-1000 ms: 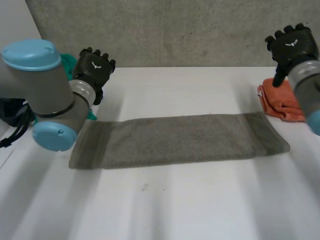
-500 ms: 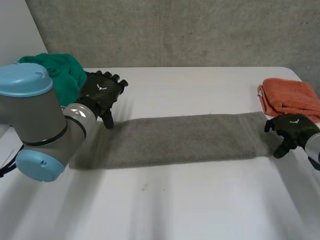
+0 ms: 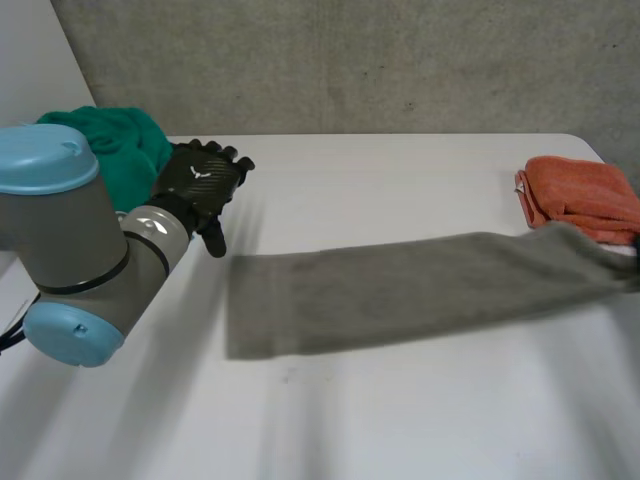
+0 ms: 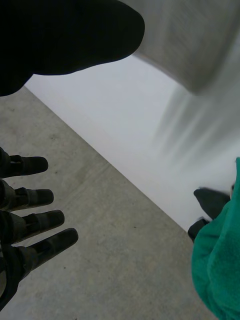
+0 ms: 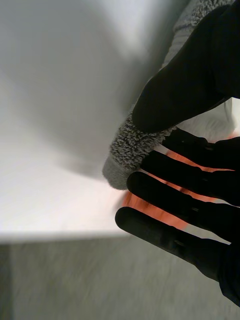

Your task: Fold the laundry.

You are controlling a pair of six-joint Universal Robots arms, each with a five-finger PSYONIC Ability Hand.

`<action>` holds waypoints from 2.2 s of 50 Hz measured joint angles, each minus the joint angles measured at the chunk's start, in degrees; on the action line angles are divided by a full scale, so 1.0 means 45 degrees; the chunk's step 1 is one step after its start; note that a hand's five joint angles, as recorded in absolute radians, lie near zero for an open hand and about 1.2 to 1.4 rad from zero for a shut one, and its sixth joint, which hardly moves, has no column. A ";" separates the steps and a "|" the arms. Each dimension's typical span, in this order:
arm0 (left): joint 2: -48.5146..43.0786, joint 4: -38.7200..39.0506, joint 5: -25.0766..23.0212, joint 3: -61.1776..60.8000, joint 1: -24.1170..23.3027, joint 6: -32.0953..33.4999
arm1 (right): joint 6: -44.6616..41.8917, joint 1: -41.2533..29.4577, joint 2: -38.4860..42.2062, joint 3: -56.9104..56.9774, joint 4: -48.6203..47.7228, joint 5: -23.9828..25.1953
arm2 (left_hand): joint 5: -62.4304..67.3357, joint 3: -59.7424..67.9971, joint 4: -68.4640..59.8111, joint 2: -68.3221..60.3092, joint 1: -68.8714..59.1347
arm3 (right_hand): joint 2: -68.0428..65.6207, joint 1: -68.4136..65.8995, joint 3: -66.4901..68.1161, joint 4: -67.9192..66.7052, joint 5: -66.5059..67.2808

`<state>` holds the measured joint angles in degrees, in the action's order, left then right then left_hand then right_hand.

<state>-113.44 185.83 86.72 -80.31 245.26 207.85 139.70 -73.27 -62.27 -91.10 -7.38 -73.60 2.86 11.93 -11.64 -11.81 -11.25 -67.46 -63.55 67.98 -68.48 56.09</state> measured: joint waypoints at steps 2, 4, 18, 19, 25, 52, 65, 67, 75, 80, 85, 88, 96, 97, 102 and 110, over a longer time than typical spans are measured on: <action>0.0142 -0.0004 -0.0008 -0.0088 0.0017 0.0002 | -0.0615 0.0307 -0.0210 0.0029 0.0042 -0.0176 | -0.0002 0.0000 0.0000 0.0000 0.0000 | 0.0000 0.0000 0.0000 0.0000 0.0000; 0.0371 -0.0006 -0.0019 -0.0238 0.0047 0.0003 | -0.1495 0.0551 -0.0469 0.0092 0.0016 -0.0565 | -0.0001 0.0000 0.0000 0.0000 0.0000 | 0.0000 0.0000 0.0000 0.0000 0.0000; 0.1256 0.0012 0.0015 -0.0856 0.0110 -0.0016 | -0.2601 -0.6731 -0.1698 -0.0509 -0.4043 0.0091 | -0.0002 0.0000 0.0000 0.0000 0.0000 | 0.0000 0.0000 0.0037 -0.0018 0.0123; 0.1288 0.0012 0.0021 -0.0902 0.0107 -0.0017 | -0.2636 -0.7394 -0.1647 -0.0608 -0.4336 0.0329 | -0.0003 0.0000 0.0000 0.0000 0.0000 | 0.0000 0.0000 0.0037 -0.0018 0.0123; 0.1380 0.0080 0.0017 -0.1288 0.0029 -0.0020 | -0.3249 -1.1326 -0.0194 -0.1161 -0.5211 0.1791 | -0.0002 0.0000 0.0000 0.0000 0.0000 | 0.0000 0.0000 0.0038 -0.0019 0.0154; 0.1171 0.0605 -0.0013 -0.1521 -0.0402 -0.0017 | 0.2863 -0.7499 -0.1438 -0.2050 -0.0096 -0.0472 | -0.0001 0.0000 0.0000 0.0000 0.0000 | 1.0499 0.9580 -1.0602 1.0711 -1.0069; 0.1251 0.0578 0.0045 -0.1548 -0.0445 0.0008 | 0.0728 -0.7833 -0.2049 -0.2110 -0.3470 -0.2058 | -0.0002 0.0000 0.0001 0.0000 0.0000 | 0.0020 0.0852 -0.0008 0.0000 0.0201; 0.1316 0.0571 0.0064 -0.1528 -0.0441 0.0012 | 0.0880 -0.8502 -0.2274 -0.2067 -0.3870 -0.1730 | 0.0001 0.0000 0.0000 0.0000 0.0000 | 0.0020 0.0852 -0.0007 -0.0001 0.0250; 0.1632 0.0547 0.0151 -0.1601 -0.0436 -0.0011 | 0.0896 -1.1816 -0.1339 -0.1988 -0.4417 0.0296 | -0.0003 0.0000 0.0000 0.0000 0.0000 | 0.0397 0.0990 -0.0273 0.0277 0.0058; 0.1668 0.0558 0.0181 -0.1754 -0.0521 -0.0259 | 0.0433 -1.2810 0.0140 -0.1803 -0.3056 0.0954 | -0.0001 0.0000 0.0000 0.0000 0.0000 | 0.9301 0.8912 -0.9152 0.9206 -0.8971; 0.1590 0.0617 0.0196 -0.1511 -0.0802 -0.0998 | 0.1019 -1.2086 -0.0516 -0.1566 -0.2219 0.1021 | -0.0002 0.0000 0.0000 0.0000 0.0000 | 1.2212 1.1233 -1.2461 1.2592 -1.1887; 0.1384 0.0670 0.0220 -0.1003 -0.1215 -0.1750 | 0.2708 -1.0805 -0.1748 -0.1177 -0.1959 0.0687 | -0.0002 0.0000 0.0000 0.0000 0.0000 | 1.2212 1.1233 -1.2461 1.2601 -1.1887; 0.0434 0.0630 0.0613 0.0355 -0.2866 -0.3710 | 0.7520 -0.8623 -0.2306 0.0658 0.0412 0.0307 | -0.0001 0.0001 0.0000 0.0000 0.0000 | 1.2212 1.1233 -1.2461 1.2601 -1.1887; 0.0309 0.0613 0.0750 0.0449 -0.3036 -0.3930 | 0.7826 -0.8530 -0.2088 0.0974 0.0850 0.0329 | -0.0002 0.0001 0.0000 0.0000 0.0000 | 1.2212 1.1233 -1.2461 1.2601 -1.1887; -0.0654 0.0324 0.1887 0.0853 -0.3927 -0.4959 | 0.8141 -0.8461 -0.0664 0.2533 0.3044 0.0435 | -0.0001 0.0001 0.0000 0.0000 0.0000 | 1.2211 1.1233 -1.2461 1.2602 -1.1887; -0.2657 -0.1272 0.3503 0.1590 -0.4698 -0.5303 | 0.7034 -0.8681 0.1182 0.3907 0.4621 0.0395 | -0.0002 0.0001 0.0000 0.0000 0.0000 | 1.2212 1.1233 -1.2461 1.2601 -1.1887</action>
<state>-125.40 180.11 102.48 -73.15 224.12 183.99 171.35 -112.33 -56.95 -73.52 13.42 -71.82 2.85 11.93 -11.64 -11.81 -11.25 -12.51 -13.01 11.91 -11.77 2.60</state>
